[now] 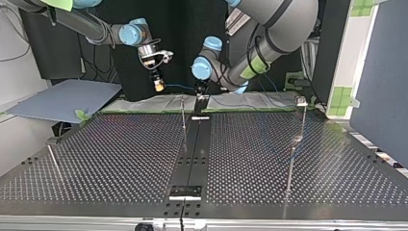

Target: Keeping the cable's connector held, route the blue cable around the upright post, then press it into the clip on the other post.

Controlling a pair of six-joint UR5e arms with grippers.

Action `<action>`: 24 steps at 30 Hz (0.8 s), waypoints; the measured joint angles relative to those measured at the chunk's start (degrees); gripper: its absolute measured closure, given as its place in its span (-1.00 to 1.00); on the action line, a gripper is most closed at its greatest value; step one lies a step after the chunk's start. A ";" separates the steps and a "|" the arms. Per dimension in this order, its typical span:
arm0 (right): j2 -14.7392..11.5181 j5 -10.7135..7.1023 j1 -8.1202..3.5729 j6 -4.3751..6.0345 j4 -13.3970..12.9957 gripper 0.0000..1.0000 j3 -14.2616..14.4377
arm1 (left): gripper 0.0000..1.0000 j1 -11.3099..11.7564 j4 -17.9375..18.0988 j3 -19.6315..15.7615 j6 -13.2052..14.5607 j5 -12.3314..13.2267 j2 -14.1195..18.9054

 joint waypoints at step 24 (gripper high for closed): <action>0.16 0.52 -4.34 1.46 2.41 1.00 -3.20 | 1.00 -0.17 7.72 0.01 -3.98 -2.68 -0.02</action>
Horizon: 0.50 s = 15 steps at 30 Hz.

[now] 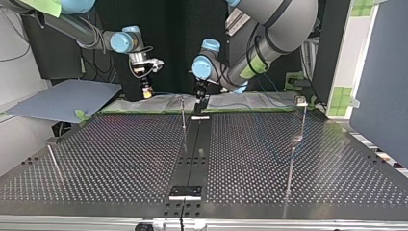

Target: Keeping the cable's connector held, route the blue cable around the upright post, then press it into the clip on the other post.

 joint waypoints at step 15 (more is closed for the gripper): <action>0.09 -2.89 -1.30 0.63 2.11 1.00 -0.34 | 1.00 -0.47 -0.18 0.00 -0.22 -0.65 -0.13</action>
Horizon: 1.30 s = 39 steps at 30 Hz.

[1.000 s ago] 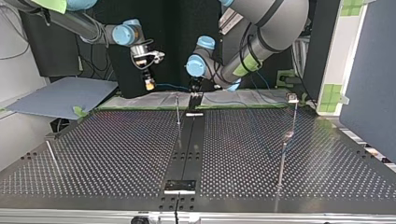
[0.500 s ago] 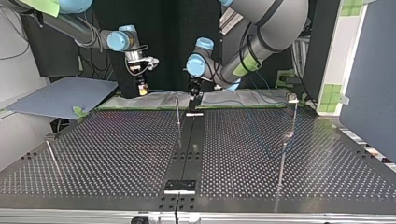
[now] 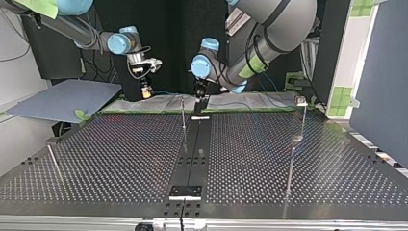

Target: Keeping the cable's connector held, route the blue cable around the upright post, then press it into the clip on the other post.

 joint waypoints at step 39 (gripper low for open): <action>4.66 -2.81 -1.96 -1.71 5.66 1.00 -6.55 | 1.00 0.01 0.56 3.62 -5.13 5.78 -2.42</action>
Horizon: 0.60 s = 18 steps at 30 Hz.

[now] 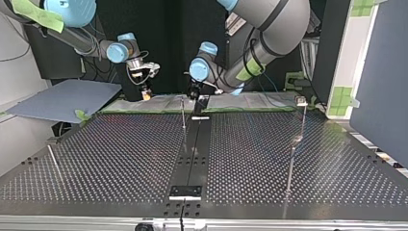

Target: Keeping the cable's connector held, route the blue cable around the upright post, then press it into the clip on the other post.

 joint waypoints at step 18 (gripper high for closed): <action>0.31 -1.59 0.09 1.36 -1.32 1.00 -0.95 | 1.00 0.79 -1.57 2.20 -4.77 1.57 -1.94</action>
